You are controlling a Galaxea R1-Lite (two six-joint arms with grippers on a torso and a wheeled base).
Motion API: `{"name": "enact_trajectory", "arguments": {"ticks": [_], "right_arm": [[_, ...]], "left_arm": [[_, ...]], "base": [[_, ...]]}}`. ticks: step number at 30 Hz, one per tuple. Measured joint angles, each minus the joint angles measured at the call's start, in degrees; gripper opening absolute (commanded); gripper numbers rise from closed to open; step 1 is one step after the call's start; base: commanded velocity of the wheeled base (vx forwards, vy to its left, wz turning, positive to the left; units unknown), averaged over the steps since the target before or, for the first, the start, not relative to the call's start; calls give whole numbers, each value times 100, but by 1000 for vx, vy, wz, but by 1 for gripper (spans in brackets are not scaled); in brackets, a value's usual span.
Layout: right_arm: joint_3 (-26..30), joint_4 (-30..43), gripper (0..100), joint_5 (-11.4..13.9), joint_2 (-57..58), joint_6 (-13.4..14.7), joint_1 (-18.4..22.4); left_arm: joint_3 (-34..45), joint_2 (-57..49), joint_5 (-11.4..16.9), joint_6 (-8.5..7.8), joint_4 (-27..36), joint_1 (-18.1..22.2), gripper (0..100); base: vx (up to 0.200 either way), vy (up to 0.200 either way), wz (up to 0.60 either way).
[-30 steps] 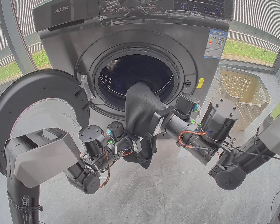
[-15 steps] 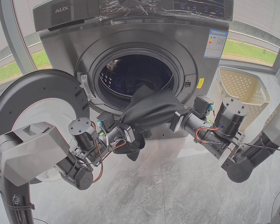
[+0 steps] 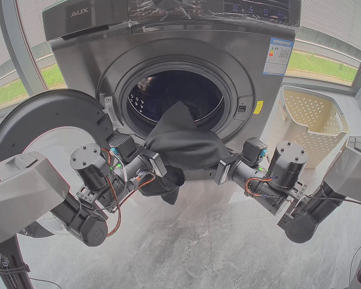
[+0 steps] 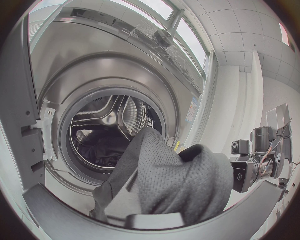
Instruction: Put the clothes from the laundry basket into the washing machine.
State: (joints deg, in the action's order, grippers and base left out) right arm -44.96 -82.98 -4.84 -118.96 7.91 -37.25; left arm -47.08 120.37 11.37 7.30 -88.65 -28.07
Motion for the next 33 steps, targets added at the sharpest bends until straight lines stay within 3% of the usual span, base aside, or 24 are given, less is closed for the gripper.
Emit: {"name": "enact_trajectory", "arguments": {"ticks": [6,10,15,22,33], "right_arm": [[155,29,100,27,187,-6,-158],[516,145,100,200,471,-66,-255],[1287,267,100,579,914,-258,-325],[2445,200,100,896,1406,-466,-312],[2937,65,100,981,1598,-581,510]], "left_arm": [[105,-155,1,39,-9,29,0],[354,-336,12,68,-4,38,0],[880,-658,39,90,-2,54,0],[1331,-965,22,79,-6,121,0],[1690,-1130,4,-73,-11,201,0]], "base": [[0,0,0],[0,0,0],[0,0,0],[0,0,0],[0,0,0]]}}
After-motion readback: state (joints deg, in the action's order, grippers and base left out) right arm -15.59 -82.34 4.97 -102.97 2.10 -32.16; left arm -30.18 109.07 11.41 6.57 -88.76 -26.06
